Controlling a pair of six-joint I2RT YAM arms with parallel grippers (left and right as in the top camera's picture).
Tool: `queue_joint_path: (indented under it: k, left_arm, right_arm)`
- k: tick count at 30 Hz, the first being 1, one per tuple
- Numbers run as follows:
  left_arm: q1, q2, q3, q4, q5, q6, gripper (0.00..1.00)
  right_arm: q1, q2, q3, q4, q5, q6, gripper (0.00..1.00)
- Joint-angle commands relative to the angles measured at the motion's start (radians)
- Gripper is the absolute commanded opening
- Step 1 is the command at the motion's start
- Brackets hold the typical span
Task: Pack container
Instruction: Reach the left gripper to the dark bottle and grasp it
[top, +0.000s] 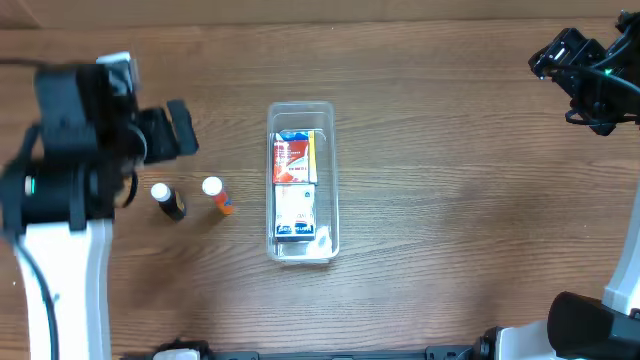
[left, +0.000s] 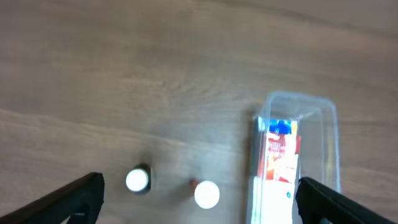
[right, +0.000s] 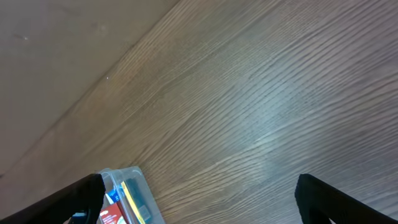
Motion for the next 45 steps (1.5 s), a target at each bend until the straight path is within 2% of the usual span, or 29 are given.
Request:
queue_joint_path:
  k: [1,4,6,12,16,18,29,35,39,42,45]
  left_arm:
    - [0.018,0.106,0.055,-0.091,-0.071,-0.035,1.0]
    - [0.063,0.178,0.055,-0.196,-0.18,-0.224,1.0]
    - [0.098,0.227,0.055,-0.241,-0.159,-0.237,1.0]
    - [0.144,0.379,0.048,-0.299,-0.119,-0.163,0.97]
    - [0.144,0.452,0.031,-0.295,-0.058,-0.061,0.91]
    - [0.144,0.467,-0.007,-0.246,-0.047,-0.021,0.89]
    - [0.145,0.467,-0.213,-0.033,-0.049,0.028,0.89]
    - [0.145,0.467,-0.266,-0.006,-0.055,0.033,0.75]
    - [0.15,0.467,-0.304,0.039,-0.054,0.047,0.71]
    - [0.157,0.467,-0.324,0.051,-0.055,0.047,0.63]
    - [0.158,0.467,-0.324,0.061,-0.062,0.067,0.59]
  right_arm:
    - [-0.002,-0.005,0.007,0.002,-0.008,-0.006,1.0]
    - [-0.002,-0.005,0.007,0.002,-0.008,-0.006,1.0]
    - [-0.002,-0.005,0.007,0.002,-0.008,-0.006,1.0]
    - [-0.002,-0.005,0.007,0.002,-0.008,-0.006,1.0]
    - [-0.002,-0.005,0.007,0.002,-0.008,-0.006,1.0]
    - [-0.002,-0.005,0.007,0.002,-0.008,-0.006,1.0]
    - [-0.002,-0.005,0.007,0.002,-0.008,-0.006,1.0]
    - [-0.002,-0.005,0.007,0.002,-0.008,-0.006,1.0]
    - [-0.002,-0.005,0.007,0.002,-0.008,-0.006,1.0]
    - [-0.002,-0.005,0.007,0.002,-0.008,-0.006,1.0]
    - [-0.002,-0.005,0.007,0.002,-0.008,-0.006,1.0]
